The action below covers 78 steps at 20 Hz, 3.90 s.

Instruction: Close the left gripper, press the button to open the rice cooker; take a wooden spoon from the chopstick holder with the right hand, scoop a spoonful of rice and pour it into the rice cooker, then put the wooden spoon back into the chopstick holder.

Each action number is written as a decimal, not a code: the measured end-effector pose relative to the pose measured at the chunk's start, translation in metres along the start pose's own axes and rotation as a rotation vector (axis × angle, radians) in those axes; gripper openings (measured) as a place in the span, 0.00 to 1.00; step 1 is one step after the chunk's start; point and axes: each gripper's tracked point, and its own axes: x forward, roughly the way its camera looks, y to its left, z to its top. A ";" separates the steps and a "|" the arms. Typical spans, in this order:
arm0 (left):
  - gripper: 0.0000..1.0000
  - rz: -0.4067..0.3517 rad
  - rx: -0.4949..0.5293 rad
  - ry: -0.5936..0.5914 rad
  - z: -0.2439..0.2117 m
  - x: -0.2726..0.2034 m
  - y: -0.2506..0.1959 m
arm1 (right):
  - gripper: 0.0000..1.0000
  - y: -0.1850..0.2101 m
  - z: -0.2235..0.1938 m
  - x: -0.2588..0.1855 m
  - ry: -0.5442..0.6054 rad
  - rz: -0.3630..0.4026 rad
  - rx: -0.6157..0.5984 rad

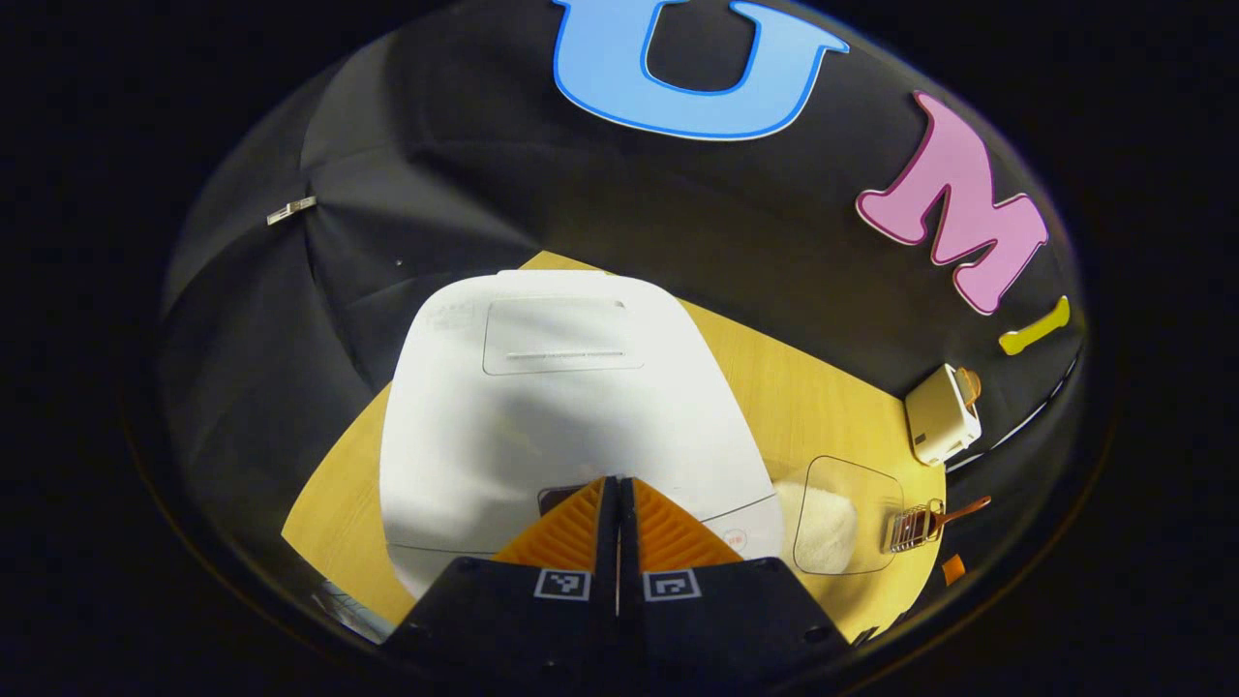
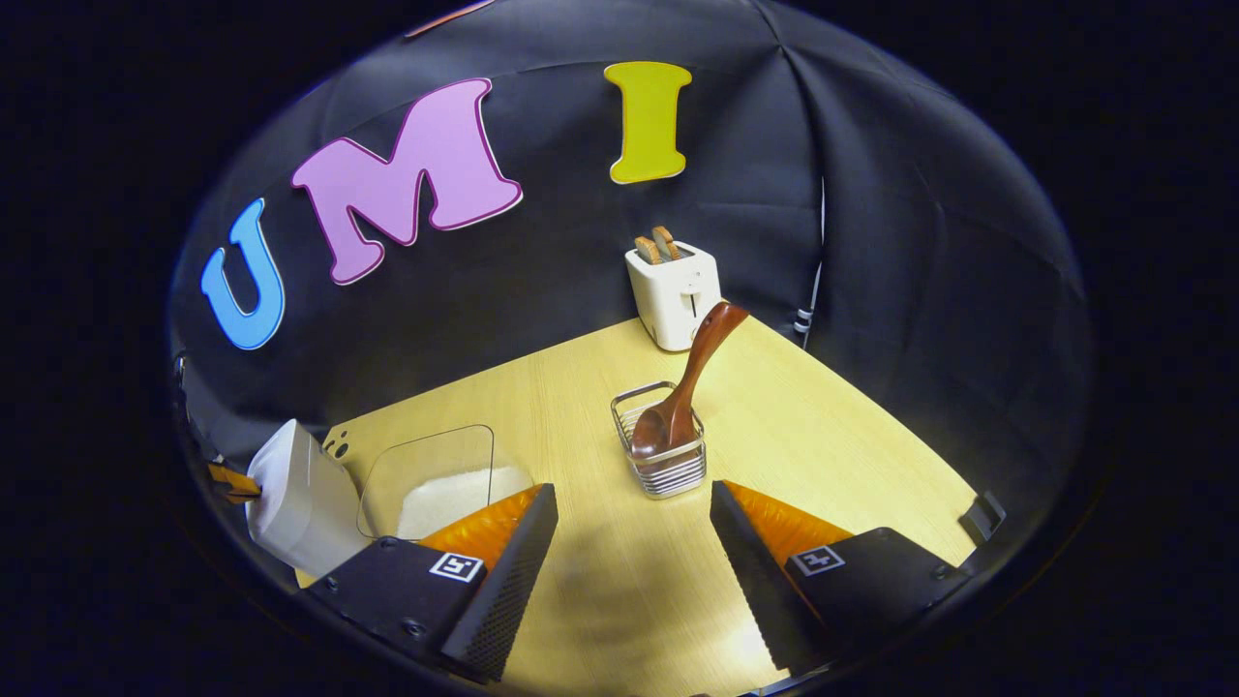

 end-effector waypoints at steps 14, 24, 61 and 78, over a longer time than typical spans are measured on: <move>0.05 -0.012 0.234 -0.523 0.104 -0.113 -0.054 | 0.99 -0.009 0.010 -0.003 -0.023 -0.011 0.009; 0.11 -0.123 0.087 -0.426 0.010 -0.119 -0.096 | 0.98 -0.030 0.027 0.034 -0.006 0.017 -0.013; 0.94 -0.140 0.206 -0.297 -0.073 -0.115 -0.150 | 0.21 -0.039 0.067 0.194 0.039 0.077 0.073; 0.94 -0.272 0.099 -0.347 -0.051 -0.113 -0.073 | 0.19 0.085 0.179 0.054 -0.209 0.131 -0.040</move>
